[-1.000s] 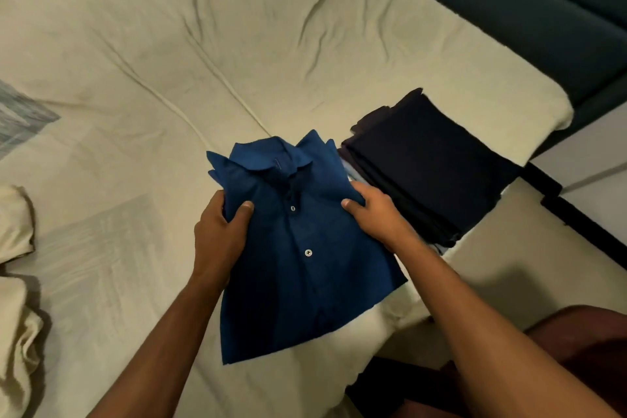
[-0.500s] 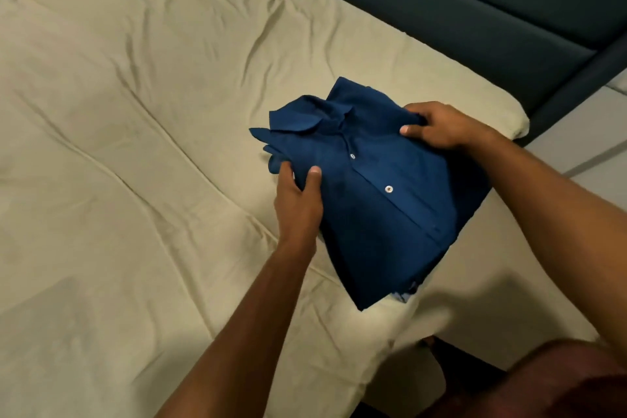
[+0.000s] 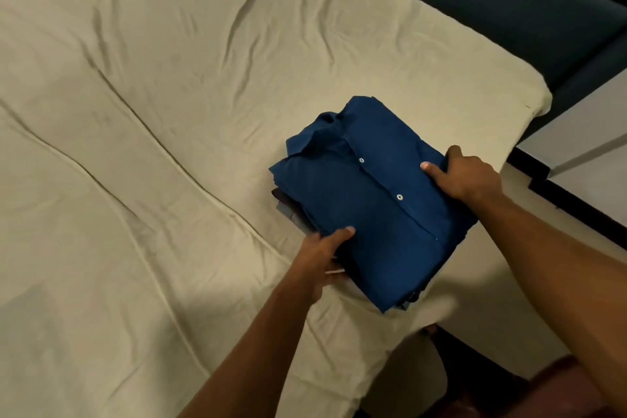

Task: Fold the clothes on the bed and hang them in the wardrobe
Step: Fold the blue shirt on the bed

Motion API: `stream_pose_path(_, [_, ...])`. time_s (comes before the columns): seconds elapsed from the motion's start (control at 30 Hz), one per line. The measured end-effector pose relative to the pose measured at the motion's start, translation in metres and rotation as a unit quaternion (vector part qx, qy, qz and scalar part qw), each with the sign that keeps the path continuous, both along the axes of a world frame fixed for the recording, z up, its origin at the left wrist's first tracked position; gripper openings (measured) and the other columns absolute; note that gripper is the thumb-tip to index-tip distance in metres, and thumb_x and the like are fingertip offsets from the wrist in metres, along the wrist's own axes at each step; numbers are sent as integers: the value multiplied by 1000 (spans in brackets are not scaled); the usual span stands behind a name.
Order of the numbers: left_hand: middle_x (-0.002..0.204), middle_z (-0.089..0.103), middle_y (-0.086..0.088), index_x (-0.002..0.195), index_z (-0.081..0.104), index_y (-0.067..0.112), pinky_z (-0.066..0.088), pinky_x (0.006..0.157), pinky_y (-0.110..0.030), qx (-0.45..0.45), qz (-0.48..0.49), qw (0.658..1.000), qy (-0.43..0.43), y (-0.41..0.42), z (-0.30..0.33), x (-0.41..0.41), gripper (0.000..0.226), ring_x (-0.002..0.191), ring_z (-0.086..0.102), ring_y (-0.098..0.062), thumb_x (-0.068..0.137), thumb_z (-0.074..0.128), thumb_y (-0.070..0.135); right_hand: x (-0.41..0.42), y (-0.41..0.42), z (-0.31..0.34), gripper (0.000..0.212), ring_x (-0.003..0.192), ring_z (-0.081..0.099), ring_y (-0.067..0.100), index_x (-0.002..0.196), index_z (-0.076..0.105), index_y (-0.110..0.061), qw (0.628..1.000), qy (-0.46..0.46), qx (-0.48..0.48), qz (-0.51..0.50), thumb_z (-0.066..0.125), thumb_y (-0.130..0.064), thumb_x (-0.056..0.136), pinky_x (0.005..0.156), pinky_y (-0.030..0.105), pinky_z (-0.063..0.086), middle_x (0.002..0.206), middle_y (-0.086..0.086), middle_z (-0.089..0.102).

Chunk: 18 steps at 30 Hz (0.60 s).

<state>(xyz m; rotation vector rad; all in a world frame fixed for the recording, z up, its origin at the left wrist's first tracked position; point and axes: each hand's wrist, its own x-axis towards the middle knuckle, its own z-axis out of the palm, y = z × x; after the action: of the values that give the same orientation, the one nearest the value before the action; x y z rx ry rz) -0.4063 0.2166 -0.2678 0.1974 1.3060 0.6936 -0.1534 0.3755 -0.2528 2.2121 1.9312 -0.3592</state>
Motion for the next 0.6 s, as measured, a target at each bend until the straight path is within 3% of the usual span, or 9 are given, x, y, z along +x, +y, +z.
stream_pose_path(0.13, [117,70,-9,125,56,14,59,68,-36,-18,14,997,-69,-12,4,26,41,93,71,-25,88,75,18,2,9,15,58,93,59,42,112,47,-6,996,-46,42,63,36,-62,99,67,39,40,104,23,63])
stream_pose_path(0.23, [120,68,-11,123,52,13,61,67,-38,-31,-1,995,-98,-16,9,38,38,93,72,-26,90,73,16,4,12,25,56,99,59,42,119,47,-6,992,-99,20,77,36,-57,102,70,40,41,110,22,63])
stream_pose_path(0.3, [112,66,-8,110,50,18,62,75,-41,-35,-37,996,-74,-20,12,36,27,95,70,-26,93,71,17,2,3,22,53,107,57,41,125,45,-6,989,-128,2,71,39,-53,102,82,44,45,119,21,61])
stream_pose_path(0.37, [105,64,-5,104,50,21,61,80,-40,-24,-59,997,-36,-24,14,28,25,93,70,-23,92,72,24,-7,-10,16,51,118,50,41,131,44,-7,987,-143,25,67,42,-49,102,95,49,39,129,21,56])
stream_pose_path(0.47, [99,67,-5,109,56,18,61,79,-38,5,-70,997,19,-30,14,11,33,88,72,-19,89,73,39,-32,-27,6,52,119,48,42,136,44,-7,984,-132,81,87,45,-44,100,98,53,35,133,19,54])
stream_pose_path(0.6, [92,71,-4,101,62,16,56,75,-34,32,-49,996,63,-53,16,-26,30,80,69,-16,91,68,44,-81,-49,4,57,130,42,42,144,40,-9,981,-94,110,129,44,-44,99,104,59,31,145,16,47])
